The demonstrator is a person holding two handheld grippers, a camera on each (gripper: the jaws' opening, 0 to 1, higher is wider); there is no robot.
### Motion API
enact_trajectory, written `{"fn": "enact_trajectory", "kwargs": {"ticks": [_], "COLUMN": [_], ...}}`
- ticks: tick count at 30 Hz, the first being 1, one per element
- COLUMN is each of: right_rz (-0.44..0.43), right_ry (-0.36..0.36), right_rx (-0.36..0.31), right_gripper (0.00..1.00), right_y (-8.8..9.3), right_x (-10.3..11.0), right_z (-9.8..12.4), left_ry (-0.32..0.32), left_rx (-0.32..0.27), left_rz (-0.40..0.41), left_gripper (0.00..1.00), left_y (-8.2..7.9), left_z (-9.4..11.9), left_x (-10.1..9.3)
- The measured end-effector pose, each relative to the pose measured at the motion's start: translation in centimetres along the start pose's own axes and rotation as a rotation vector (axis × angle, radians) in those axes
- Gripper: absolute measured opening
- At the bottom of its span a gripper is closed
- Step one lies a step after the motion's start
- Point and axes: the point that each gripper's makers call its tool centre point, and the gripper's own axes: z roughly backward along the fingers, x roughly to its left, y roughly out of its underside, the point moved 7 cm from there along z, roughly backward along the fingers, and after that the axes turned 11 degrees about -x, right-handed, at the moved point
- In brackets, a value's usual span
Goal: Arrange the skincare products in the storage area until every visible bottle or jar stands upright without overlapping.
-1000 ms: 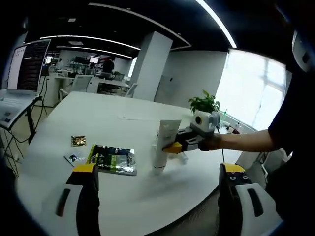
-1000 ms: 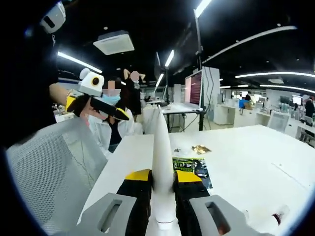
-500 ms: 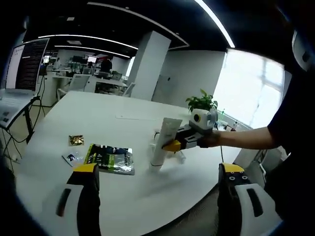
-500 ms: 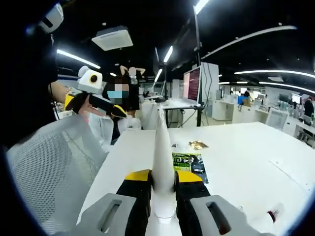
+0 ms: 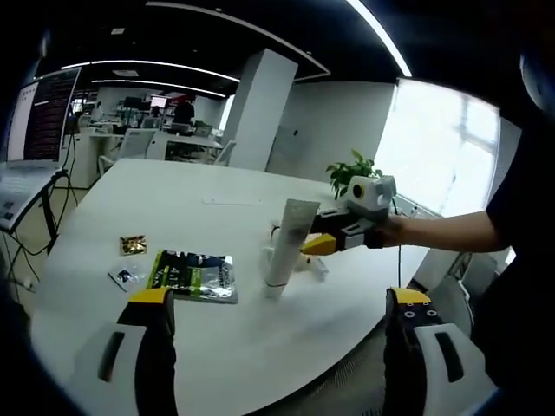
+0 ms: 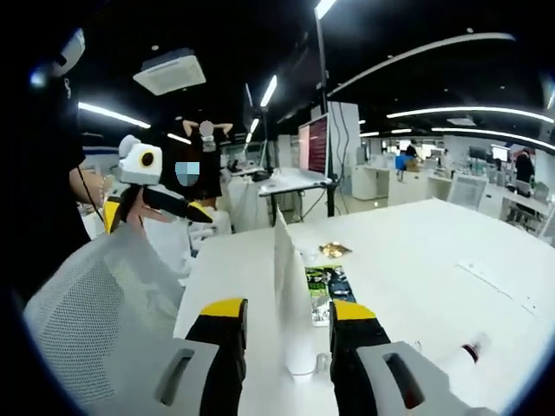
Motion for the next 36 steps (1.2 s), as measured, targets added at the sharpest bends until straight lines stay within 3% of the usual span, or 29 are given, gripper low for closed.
{"fn": "enact_trajectory", "kwargs": {"ticks": [6,10,14,19,27,32,36], "right_rz": [-0.006,-0.001,-0.011,0.013,0.006,-0.030,-0.047], "right_ry": [0.063,0.125,0.147,0.187,0.287,0.362,0.447], "right_rx": [0.038,0.043,0.056,0.108,0.087,0.055,0.095], "right_gripper": [0.42,0.60,0.59,0.66,0.84,1.00,0.99], "right_y": [-0.4,-0.2,0.2,0.4,-0.7,-1.2,-0.6], "right_x": [1.3,1.5,2.6,4.8,9.2,10.6,10.7], "right_z": [1.9,3.0,4.1,5.1,6.5,7.6,8.8], "left_ry": [-0.013,-0.012,-0.016,-0.026,-0.011,-0.001,0.013], "left_rx": [0.013,0.020,0.028,0.015,0.055,0.066,0.076], "left_rz": [-0.029,-0.038,-0.047,-0.069,-0.132,-0.131,-0.126], "left_gripper": [0.93,0.96,0.96,0.92,0.91,0.91,0.91], "left_y": [0.2,0.2,0.3,0.3,0.8,0.9,1.0], "left_z": [0.1,0.1,0.1,0.3,0.0,0.0,-0.1], "left_x": [0.3,0.0,0.1,0.0,-0.9,-0.3,-0.5]}}
